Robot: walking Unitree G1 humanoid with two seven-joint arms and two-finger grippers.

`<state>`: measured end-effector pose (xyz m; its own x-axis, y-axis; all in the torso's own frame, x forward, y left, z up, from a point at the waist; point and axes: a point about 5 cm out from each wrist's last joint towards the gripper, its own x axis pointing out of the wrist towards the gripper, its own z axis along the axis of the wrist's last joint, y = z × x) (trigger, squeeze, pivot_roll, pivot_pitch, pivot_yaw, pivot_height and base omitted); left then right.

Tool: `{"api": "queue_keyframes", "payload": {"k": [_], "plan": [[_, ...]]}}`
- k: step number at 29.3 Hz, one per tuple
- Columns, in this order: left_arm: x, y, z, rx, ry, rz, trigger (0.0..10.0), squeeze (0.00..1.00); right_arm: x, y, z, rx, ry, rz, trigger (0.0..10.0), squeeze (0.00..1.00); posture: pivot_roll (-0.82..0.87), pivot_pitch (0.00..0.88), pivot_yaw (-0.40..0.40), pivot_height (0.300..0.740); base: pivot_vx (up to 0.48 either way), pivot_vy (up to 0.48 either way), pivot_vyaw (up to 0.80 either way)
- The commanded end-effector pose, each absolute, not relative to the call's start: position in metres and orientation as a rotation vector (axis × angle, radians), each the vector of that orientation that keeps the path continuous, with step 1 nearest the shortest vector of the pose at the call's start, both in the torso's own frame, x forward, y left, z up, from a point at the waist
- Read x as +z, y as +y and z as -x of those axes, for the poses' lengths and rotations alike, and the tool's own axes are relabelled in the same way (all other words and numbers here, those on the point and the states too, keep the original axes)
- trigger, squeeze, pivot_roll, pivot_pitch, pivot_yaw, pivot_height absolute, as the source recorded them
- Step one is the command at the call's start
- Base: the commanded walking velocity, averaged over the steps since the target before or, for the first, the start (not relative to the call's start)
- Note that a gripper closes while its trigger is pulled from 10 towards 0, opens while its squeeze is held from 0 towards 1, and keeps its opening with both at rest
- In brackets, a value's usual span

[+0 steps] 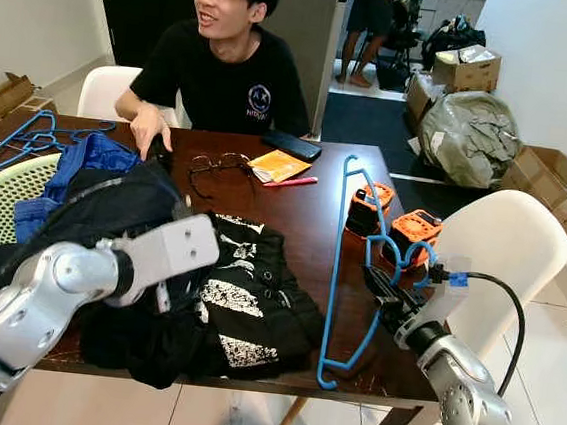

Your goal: Hang hanger

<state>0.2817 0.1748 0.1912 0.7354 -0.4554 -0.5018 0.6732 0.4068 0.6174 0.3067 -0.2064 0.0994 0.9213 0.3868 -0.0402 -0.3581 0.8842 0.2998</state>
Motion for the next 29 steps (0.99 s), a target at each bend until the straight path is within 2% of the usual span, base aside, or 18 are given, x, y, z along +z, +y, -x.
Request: {"api": "queue_keyframes", "payload": {"k": [1,5,18,19,20,21,22,29], "plan": [[0.186,0.184,-0.282,-0.702,0.325,-0.938,10.0,0.0,0.081,-0.205,-0.3,0.378,0.183,-0.307,10.0,0.0,-0.01,0.0,0.013,0.74,0.0,0.0,0.0],[0.185,0.191,-0.291,-0.632,0.319,-0.884,10.0,0.0,0.081,-0.205,-0.301,0.381,0.185,-0.317,10.0,0.0,-0.01,0.0,0.013,0.74,0.0,0.0,0.0],[0.174,0.18,-0.295,-0.716,0.324,-0.741,10.0,0.0,0.08,-0.205,-0.302,0.383,0.194,-0.323,10.0,0.0,-0.01,0.001,0.016,0.74,0.0,0.0,0.0],[0.171,0.178,-0.294,-0.735,0.329,-0.712,9.5,0.0,0.08,-0.205,-0.302,0.383,0.194,-0.322,10.0,0.0,-0.01,0.001,0.016,0.74,0.0,0.0,0.0],[0.171,0.178,-0.294,-0.735,0.329,-0.712,9.5,0.0,0.08,-0.205,-0.302,0.383,0.194,-0.322,10.0,0.0,-0.01,0.001,0.016,0.74,0.0,0.0,0.0],[0.17,0.175,-0.293,-0.751,0.329,-0.689,4.1,0.0,0.08,-0.205,-0.302,0.382,0.194,-0.321,10.0,0.0,-0.02,0.002,0.017,0.74,0.0,0.0,0.0],[0.169,0.173,-0.292,-0.769,0.328,-0.671,0.0,0.0,0.08,-0.206,-0.302,0.381,0.195,-0.321,10.0,0.0,-0.02,0.004,0.018,0.74,0.0,0.0,0.0],[0.168,0.171,-0.288,-0.809,0.336,-0.659,0.0,0.0,0.08,-0.206,-0.302,0.378,0.194,-0.32,10.0,0.0,-0.02,0.008,0.02,0.74,0.0,0.0,0.0]]}}
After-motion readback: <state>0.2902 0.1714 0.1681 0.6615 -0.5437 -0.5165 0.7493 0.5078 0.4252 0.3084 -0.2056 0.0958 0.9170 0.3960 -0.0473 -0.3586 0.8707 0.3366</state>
